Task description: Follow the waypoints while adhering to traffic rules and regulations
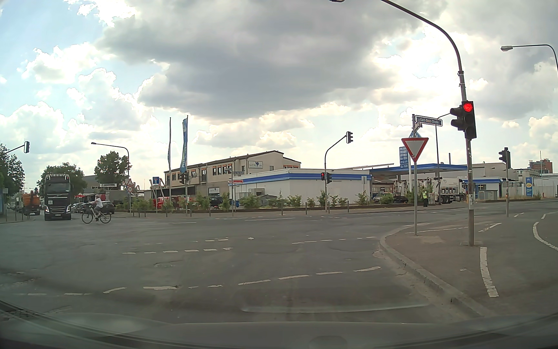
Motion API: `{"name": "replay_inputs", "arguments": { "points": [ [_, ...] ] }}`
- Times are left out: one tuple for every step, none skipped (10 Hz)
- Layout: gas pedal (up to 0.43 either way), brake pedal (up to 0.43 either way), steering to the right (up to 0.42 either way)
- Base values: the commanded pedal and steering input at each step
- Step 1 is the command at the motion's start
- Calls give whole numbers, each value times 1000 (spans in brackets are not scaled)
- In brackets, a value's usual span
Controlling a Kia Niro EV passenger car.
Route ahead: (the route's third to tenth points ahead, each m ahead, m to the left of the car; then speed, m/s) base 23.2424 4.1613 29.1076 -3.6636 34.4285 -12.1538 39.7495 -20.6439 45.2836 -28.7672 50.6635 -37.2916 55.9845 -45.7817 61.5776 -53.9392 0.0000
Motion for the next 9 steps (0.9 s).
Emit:
{"name": "replay_inputs", "arguments": {
  "points": [
    [0, 323, -13],
    [0, 323, -13],
    [0, 323, -13],
    [0, 323, -13],
    [0, 323, -13],
    [0, 323, -13],
    [0, 323, -13],
    [0, 323, -13],
    [0, 323, -13]
  ]
}}
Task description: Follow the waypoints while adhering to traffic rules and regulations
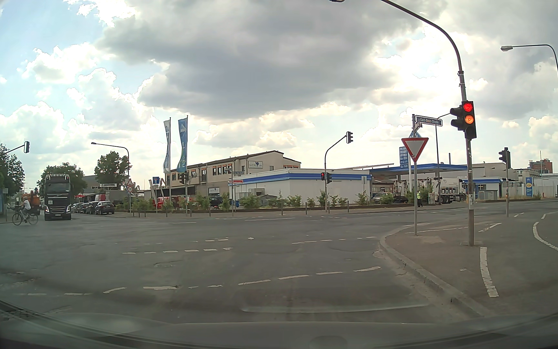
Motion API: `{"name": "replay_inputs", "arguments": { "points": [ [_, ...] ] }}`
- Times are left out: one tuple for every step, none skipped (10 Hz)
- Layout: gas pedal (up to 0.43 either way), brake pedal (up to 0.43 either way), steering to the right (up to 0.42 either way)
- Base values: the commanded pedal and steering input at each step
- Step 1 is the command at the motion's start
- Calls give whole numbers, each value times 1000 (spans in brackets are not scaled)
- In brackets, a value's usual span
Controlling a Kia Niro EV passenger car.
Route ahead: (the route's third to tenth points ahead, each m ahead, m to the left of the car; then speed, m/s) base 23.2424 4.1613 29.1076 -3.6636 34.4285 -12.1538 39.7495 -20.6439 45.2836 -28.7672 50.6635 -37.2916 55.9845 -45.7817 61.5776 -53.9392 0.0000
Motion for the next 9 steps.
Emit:
{"name": "replay_inputs", "arguments": {
  "points": [
    [0, 323, -13],
    [0, 323, -13],
    [0, 323, -13],
    [0, 323, -13],
    [0, 323, -13],
    [0, 323, -13],
    [0, 323, -13],
    [0, 323, -13],
    [0, 323, -13]
  ]
}}
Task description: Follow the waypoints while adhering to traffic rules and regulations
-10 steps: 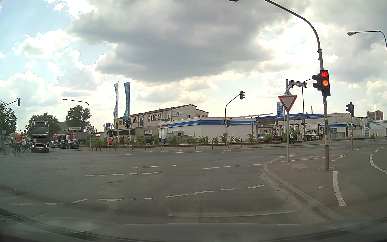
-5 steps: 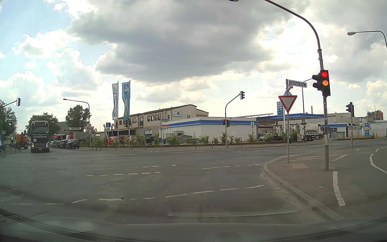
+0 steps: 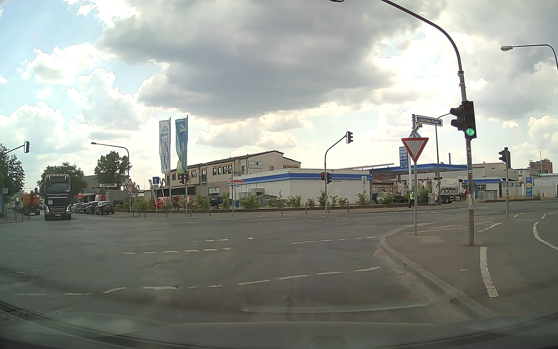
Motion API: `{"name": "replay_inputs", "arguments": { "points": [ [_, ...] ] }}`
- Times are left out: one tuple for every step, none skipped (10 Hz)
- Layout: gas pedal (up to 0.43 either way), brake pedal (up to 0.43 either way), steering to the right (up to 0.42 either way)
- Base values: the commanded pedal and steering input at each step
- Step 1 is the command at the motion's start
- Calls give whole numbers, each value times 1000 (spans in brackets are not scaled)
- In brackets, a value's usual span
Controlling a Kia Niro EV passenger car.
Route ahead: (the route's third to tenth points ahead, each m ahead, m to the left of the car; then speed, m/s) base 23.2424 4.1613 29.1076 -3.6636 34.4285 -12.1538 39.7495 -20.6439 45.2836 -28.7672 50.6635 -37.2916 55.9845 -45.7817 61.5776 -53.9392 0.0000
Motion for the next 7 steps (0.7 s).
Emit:
{"name": "replay_inputs", "arguments": {
  "points": [
    [0, 323, -13],
    [0, 323, -13],
    [0, 323, -13],
    [0, 323, -13],
    [0, 323, -13],
    [0, 323, -13],
    [0, 323, -13]
  ]
}}
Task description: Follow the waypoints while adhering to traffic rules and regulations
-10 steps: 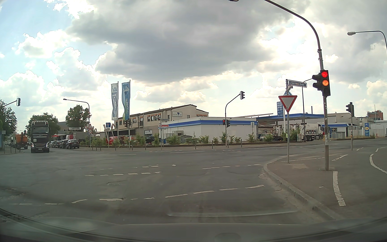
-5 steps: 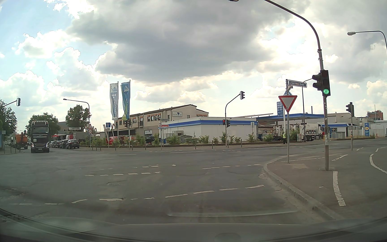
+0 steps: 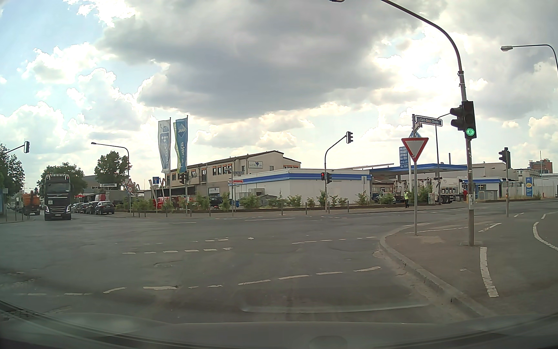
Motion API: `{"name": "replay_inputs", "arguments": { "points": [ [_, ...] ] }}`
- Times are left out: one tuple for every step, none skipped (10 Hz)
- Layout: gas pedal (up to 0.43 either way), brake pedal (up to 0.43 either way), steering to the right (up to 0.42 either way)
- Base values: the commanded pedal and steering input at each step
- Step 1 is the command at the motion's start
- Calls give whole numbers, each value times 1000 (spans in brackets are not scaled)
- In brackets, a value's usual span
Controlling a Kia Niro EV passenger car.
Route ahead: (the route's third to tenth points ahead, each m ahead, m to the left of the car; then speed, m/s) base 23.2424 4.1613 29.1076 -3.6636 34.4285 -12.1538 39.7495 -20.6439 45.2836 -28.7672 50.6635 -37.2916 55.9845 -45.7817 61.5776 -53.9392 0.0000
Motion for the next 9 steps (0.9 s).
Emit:
{"name": "replay_inputs", "arguments": {
  "points": [
    [0, 323, -13],
    [0, 323, -13],
    [0, 323, -13],
    [0, 323, -13],
    [0, 323, -13],
    [0, 323, -13],
    [0, 323, -13],
    [0, 311, -13],
    [0, 18, -13]
  ]
}}
